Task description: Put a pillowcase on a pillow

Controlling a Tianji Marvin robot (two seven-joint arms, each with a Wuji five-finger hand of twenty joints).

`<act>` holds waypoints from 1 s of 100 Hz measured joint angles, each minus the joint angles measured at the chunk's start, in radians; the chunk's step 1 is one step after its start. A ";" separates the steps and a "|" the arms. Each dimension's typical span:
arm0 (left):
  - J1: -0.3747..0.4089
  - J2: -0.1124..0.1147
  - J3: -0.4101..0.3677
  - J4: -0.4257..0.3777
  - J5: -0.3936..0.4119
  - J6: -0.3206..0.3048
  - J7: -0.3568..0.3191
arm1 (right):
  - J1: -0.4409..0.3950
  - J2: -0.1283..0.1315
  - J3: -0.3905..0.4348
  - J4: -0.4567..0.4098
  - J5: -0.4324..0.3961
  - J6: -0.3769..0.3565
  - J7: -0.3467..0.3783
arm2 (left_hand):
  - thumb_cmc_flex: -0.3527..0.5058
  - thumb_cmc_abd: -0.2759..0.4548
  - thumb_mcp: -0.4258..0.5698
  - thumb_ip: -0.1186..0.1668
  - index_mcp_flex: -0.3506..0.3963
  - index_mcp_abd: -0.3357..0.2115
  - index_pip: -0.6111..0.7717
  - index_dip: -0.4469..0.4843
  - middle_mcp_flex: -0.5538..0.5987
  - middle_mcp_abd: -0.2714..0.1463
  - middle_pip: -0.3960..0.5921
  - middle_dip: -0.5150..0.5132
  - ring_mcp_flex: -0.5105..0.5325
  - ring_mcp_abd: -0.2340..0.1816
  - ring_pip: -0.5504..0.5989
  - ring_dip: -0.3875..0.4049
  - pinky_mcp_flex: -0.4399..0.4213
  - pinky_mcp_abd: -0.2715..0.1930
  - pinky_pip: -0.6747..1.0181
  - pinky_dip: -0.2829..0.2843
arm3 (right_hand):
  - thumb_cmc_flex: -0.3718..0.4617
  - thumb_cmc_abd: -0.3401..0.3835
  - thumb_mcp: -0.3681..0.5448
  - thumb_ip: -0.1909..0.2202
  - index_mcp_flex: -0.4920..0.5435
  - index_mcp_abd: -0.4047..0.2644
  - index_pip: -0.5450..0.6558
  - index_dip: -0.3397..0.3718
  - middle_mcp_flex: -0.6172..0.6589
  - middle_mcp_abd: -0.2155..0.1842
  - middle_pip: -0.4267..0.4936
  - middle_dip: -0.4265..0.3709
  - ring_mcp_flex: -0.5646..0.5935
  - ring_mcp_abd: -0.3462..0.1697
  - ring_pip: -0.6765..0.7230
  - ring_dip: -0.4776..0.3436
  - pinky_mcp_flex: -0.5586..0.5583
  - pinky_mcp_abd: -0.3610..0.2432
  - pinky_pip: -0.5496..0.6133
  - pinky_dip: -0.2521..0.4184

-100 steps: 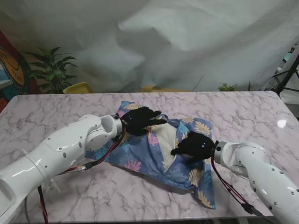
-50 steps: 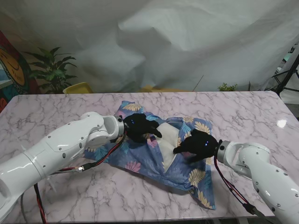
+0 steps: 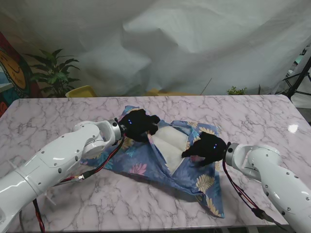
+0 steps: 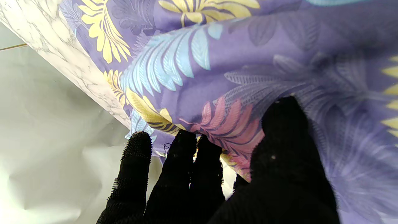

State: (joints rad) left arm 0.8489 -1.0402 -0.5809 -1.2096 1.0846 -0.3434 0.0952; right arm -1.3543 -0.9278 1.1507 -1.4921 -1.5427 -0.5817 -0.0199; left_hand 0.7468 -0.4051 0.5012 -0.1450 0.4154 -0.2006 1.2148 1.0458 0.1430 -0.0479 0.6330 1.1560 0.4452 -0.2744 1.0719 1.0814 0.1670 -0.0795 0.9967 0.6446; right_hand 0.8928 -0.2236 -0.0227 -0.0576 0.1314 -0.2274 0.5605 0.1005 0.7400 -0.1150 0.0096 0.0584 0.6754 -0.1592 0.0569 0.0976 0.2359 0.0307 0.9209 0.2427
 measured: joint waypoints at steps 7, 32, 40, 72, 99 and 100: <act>0.017 -0.020 -0.012 0.029 -0.067 0.012 0.068 | 0.007 0.001 -0.013 0.004 0.004 0.006 -0.010 | 0.014 -0.013 0.025 -0.006 -0.032 0.053 0.008 0.171 0.000 0.007 0.013 -0.047 0.001 0.017 -0.035 -0.053 0.012 0.003 0.001 0.000 | -0.002 0.000 0.000 0.000 0.000 0.000 0.012 0.001 0.005 0.000 0.000 0.003 0.008 0.000 0.000 0.005 0.000 0.000 0.000 0.000; 0.067 -0.091 -0.055 0.082 -0.211 -0.131 0.207 | 0.032 0.001 -0.057 0.028 0.010 0.044 -0.090 | 0.054 -0.013 0.077 -0.007 -0.071 0.145 0.009 0.308 0.012 0.030 0.103 -0.220 0.007 0.073 -0.118 -0.190 0.043 0.015 0.013 -0.001 | -0.029 0.006 0.000 0.000 0.001 0.000 0.022 0.003 0.035 -0.001 0.024 0.014 0.011 0.000 0.000 0.011 0.007 0.000 0.000 0.000; 0.097 -0.103 -0.089 0.060 -0.242 -0.154 0.195 | 0.033 -0.001 -0.061 0.028 0.010 0.062 -0.098 | 0.037 0.007 0.093 -0.007 -0.098 0.154 0.009 0.308 0.012 0.034 0.102 -0.267 0.007 0.079 -0.145 -0.210 0.043 0.025 0.014 -0.012 | -0.040 0.013 0.001 0.000 0.001 0.000 0.022 0.003 0.035 -0.011 0.024 0.014 0.011 0.000 0.000 0.011 0.011 0.000 0.000 0.000; 0.142 -0.085 -0.107 -0.028 -0.284 -0.222 0.031 | 0.042 -0.011 -0.068 0.026 0.023 0.088 -0.114 | 0.257 -0.017 0.134 -0.008 -0.167 0.229 -0.012 0.286 0.024 0.059 0.092 -0.347 0.098 0.149 -0.255 -0.161 0.073 0.029 0.014 -0.013 | -0.054 0.022 -0.001 0.000 0.001 0.000 0.022 0.003 0.035 -0.026 0.024 0.014 0.011 -0.002 0.000 0.011 0.014 -0.001 0.000 0.000; 0.058 -0.061 -0.020 0.030 -0.202 -0.104 0.000 | 0.034 -0.013 -0.052 0.010 0.014 0.084 -0.110 | 0.197 0.121 0.096 0.034 -0.253 0.237 -1.028 -0.885 0.037 0.131 -0.360 -0.681 -0.034 0.302 -0.502 -0.469 -0.002 0.107 -0.125 -0.125 | -0.089 0.028 0.001 0.000 0.001 0.002 0.022 0.003 0.036 -0.038 0.024 0.014 0.011 -0.002 0.000 0.011 0.015 -0.001 0.000 0.000; 0.053 -0.061 -0.015 0.035 -0.201 -0.098 0.004 | 0.032 -0.013 -0.049 0.009 0.014 0.084 -0.112 | 0.199 0.127 0.085 0.035 -0.253 0.240 -1.065 -0.902 0.036 0.132 -0.375 -0.681 -0.034 0.305 -0.502 -0.472 -0.002 0.109 -0.125 -0.126 | -0.089 0.028 0.001 0.000 0.001 0.002 0.022 0.003 0.036 -0.038 0.024 0.014 0.011 -0.002 0.000 0.011 0.015 -0.001 0.000 0.000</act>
State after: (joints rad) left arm 0.9022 -1.1012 -0.5955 -1.1745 0.8840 -0.4416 0.0994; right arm -1.3224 -0.9408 1.1016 -1.4826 -1.5284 -0.4973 -0.1320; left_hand 0.9462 -0.2780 0.5864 -0.1104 0.1623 0.0394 0.1498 0.1439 0.1792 0.0838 0.2578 0.4754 0.4114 0.0303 0.5697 0.6093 0.1651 0.0292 0.8714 0.5184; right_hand 0.8035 -0.1957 -0.0214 -0.0574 0.1320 -0.2251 0.5824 0.1038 0.7759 -0.1534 0.0333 0.0727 0.6864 -0.1616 0.0569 0.1082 0.2510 0.0296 0.9209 0.2427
